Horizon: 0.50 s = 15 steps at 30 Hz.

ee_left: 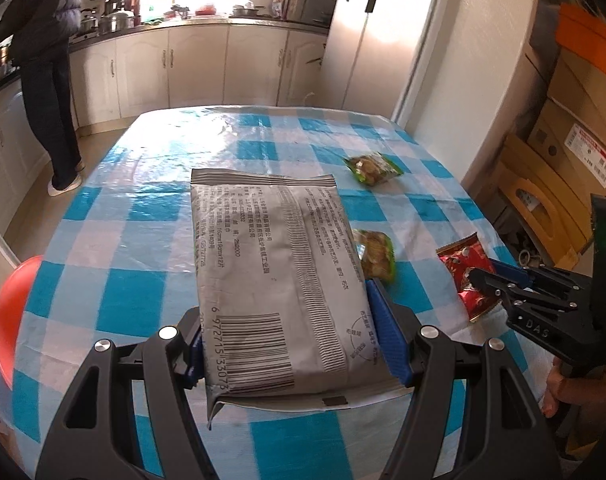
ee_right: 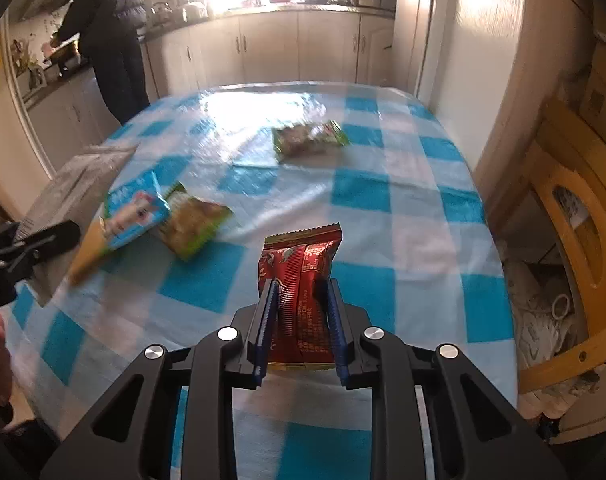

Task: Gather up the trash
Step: 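Carry the grey packet and red wrapper to the red bucket and open both tools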

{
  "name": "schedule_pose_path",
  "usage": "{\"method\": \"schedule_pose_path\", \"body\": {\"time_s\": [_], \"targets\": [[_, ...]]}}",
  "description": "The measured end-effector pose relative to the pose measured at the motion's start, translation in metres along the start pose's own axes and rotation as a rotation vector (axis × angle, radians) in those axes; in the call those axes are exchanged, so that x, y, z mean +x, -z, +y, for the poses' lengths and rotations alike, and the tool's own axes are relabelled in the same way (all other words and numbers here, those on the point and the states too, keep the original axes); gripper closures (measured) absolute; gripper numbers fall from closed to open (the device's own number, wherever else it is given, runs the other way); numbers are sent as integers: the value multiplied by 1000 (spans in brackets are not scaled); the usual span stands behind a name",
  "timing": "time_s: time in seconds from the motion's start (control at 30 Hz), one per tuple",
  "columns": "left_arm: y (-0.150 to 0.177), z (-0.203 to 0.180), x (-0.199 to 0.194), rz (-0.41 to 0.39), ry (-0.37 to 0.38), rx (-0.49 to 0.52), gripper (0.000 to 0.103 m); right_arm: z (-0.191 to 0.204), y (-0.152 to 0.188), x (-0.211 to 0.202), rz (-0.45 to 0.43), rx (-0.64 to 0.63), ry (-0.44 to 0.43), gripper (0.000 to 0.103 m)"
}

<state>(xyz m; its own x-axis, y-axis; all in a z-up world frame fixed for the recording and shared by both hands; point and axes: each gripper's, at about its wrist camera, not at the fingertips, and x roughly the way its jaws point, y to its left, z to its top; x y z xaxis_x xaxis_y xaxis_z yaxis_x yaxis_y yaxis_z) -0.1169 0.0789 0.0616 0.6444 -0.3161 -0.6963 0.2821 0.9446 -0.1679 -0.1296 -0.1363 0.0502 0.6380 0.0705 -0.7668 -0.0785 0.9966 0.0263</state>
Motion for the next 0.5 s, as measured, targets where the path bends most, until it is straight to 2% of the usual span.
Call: {"method": "schedule_pose_path", "body": {"time_s": [0.2, 0.37, 0.5], "targets": [[-3, 29, -17, -38, -38, -54, 34, 30, -24, -13, -42, -32, -88, 76], [-4, 67, -39, -80, -108, -120, 34, 79, -55, -16, -67, -79, -242, 76], [1, 111, -58, -106, -187, -200, 34, 129, -79, -10, -66, -135, -372, 76]]}}
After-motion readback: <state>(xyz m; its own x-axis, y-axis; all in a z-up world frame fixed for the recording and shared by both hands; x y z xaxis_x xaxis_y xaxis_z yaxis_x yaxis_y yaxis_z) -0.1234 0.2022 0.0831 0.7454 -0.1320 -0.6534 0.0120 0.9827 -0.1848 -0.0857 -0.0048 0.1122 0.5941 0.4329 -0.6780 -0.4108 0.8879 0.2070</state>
